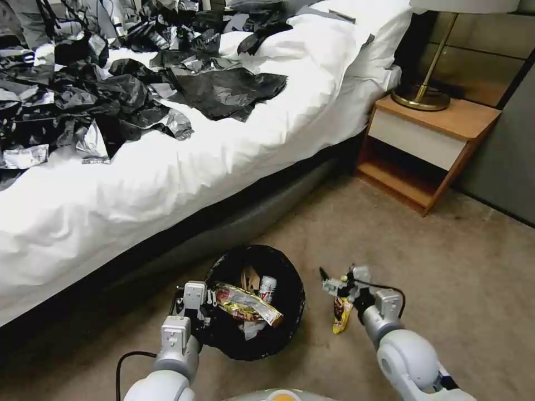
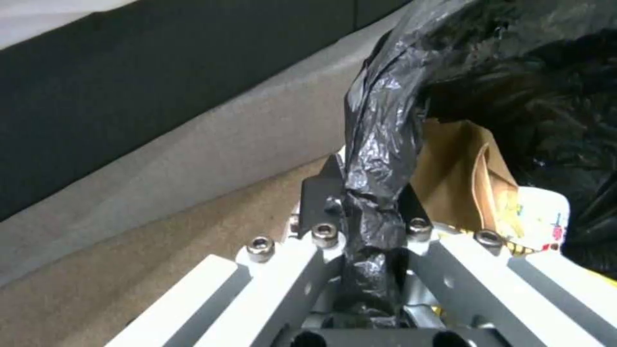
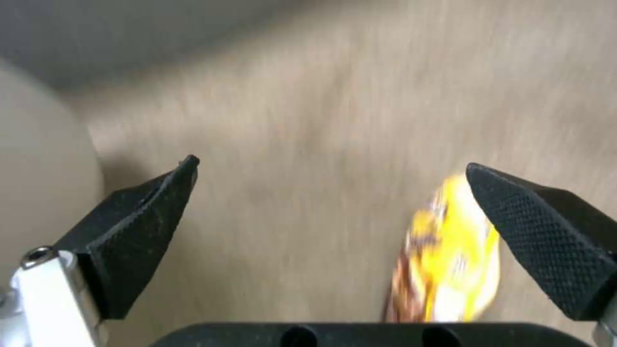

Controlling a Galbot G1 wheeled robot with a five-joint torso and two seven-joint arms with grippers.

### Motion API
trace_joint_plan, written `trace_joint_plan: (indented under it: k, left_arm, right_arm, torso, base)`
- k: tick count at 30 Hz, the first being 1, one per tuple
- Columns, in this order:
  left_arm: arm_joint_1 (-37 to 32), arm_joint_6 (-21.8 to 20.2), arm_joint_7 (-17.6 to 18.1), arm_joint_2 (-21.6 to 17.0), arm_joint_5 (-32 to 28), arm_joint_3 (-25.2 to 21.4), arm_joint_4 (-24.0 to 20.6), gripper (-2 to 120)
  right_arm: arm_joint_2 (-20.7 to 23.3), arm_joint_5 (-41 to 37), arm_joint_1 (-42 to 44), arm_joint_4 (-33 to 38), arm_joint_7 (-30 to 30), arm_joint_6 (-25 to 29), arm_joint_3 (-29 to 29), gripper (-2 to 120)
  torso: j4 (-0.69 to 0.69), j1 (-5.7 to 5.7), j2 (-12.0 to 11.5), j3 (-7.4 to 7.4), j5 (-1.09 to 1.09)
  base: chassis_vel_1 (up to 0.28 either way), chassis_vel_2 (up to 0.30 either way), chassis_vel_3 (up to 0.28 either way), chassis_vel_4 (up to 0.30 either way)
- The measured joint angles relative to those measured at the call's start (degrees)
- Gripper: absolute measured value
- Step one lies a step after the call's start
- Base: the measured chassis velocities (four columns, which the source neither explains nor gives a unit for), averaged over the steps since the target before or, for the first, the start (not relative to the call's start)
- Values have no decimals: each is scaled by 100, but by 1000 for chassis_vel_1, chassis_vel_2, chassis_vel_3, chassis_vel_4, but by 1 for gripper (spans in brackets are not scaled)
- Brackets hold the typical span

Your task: Pick up the trash bin, then pick up the garbage from the floor and place it into the trash bin.

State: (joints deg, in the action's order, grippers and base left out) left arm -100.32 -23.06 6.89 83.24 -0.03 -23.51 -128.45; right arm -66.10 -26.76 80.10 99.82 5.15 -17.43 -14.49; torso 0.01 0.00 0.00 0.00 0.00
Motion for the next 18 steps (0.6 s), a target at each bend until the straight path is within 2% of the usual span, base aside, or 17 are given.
trace_joint_plan:
  k: [1, 5, 6, 10, 18]
  left_arm:
    - [0, 0, 0, 0, 0, 0, 0, 1]
    - [18, -15, 19, 3, -25, -19, 4, 1]
    - [18, -15, 19, 3, -25, -19, 4, 1]
    - [8, -15, 23, 16, -25, -23, 16, 1]
    - [-5, -11, 30, 34, -3, -3, 34, 1]
  right_arm:
    - [0, 0, 0, 0, 0, 0, 0, 100]
    - [-32, 42, -200, -856, -142, -94, 181, 100]
    - [-32, 42, -200, -856, -142, -94, 181, 100]
    - [-202, 350, -268, -1411, -324, 32, 156, 100]
    - [-284, 577, -282, -1776, -424, 243, -4, 100]
  torso:
    - [0, 0, 0, 0, 0]
    - [-1, 0, 0, 0, 0]
    - [-1, 0, 0, 0, 0]
    - [-1, 0, 0, 0, 1]
    - [-1, 0, 0, 0, 0]
  base:
    - [0, 0, 0, 0]
    - [0, 0, 0, 0]
    - [0, 0, 0, 0]
    - [0, 0, 0, 0]
    - [0, 0, 0, 0]
